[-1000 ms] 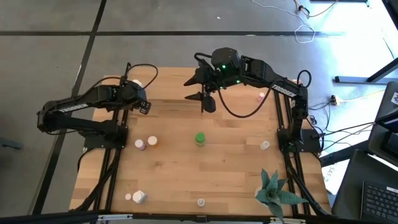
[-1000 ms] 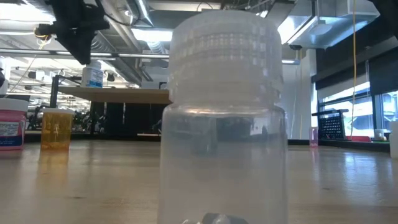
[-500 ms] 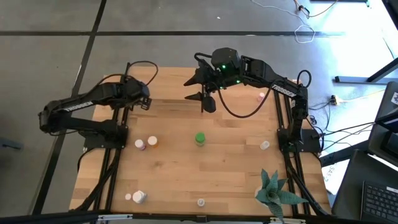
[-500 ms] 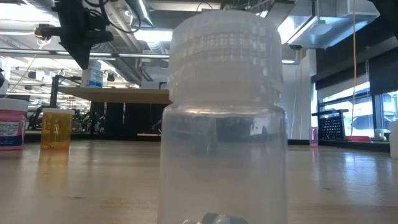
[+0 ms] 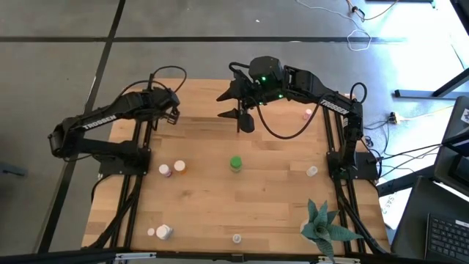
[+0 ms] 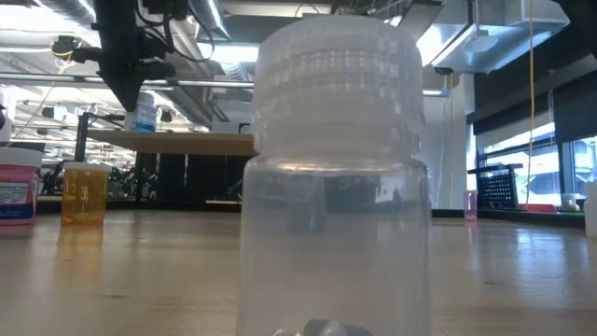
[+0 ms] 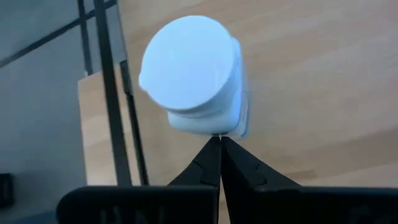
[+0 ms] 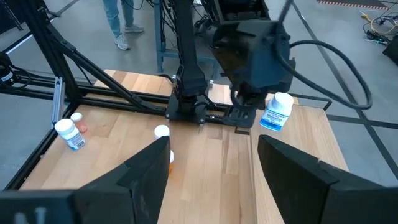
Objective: Pick and place medicine bottles onto shelf by color
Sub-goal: Put the top white pill bottle on the shelf
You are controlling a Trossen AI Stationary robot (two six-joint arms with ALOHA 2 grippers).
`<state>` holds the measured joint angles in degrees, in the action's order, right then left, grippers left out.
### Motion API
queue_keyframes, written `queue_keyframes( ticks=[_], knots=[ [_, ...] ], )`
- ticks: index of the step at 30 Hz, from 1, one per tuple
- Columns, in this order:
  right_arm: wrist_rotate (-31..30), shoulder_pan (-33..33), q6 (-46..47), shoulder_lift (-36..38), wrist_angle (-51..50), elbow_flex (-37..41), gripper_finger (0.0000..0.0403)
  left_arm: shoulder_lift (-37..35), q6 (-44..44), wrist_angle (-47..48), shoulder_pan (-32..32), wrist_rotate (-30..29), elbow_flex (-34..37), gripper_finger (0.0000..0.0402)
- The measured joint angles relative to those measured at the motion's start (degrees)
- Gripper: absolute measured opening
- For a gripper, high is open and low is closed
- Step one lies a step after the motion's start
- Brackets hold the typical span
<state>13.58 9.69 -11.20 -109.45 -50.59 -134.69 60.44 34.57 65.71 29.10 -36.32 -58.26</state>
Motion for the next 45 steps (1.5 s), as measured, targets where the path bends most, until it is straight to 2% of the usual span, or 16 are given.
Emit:
queue_keyframes(
  ticks=[12,17,26,34,40,45],
  knots=[
    [0.0,0.0,0.0,0.0,0.0,0.0,0.0245,1.4,-3.7,-4.1,4.8,-3.2,0.0,0.0001],
    [0.0,0.0,0.0,0.0,0.0,0.0,0.0245,1.3,-3.8,-2.7,6.2,-2.7,0.0,0.0001],
    [0.0,0.0,0.2,0.0,-2.0,0.0,0.0245,-4.2,-3.8,-0.7,5.0,6.0,0.0,0.0000],
    [-0.7,0.0,0.3,0.0,-2.1,0.0,0.0246,-7.7,-15.6,-5.0,1.4,14.7,0.0,0.0001],
    [-4.5,0.0,0.4,0.0,-2.1,0.0,0.0246,-3.9,-17.0,-9.3,0.9,14.2,0.0,0.0000],
    [-4.5,0.0,0.4,0.0,-2.0,0.0,0.0246,1.2,-14.4,-7.4,0.9,9.4,0.0,0.0000]
  ],
)
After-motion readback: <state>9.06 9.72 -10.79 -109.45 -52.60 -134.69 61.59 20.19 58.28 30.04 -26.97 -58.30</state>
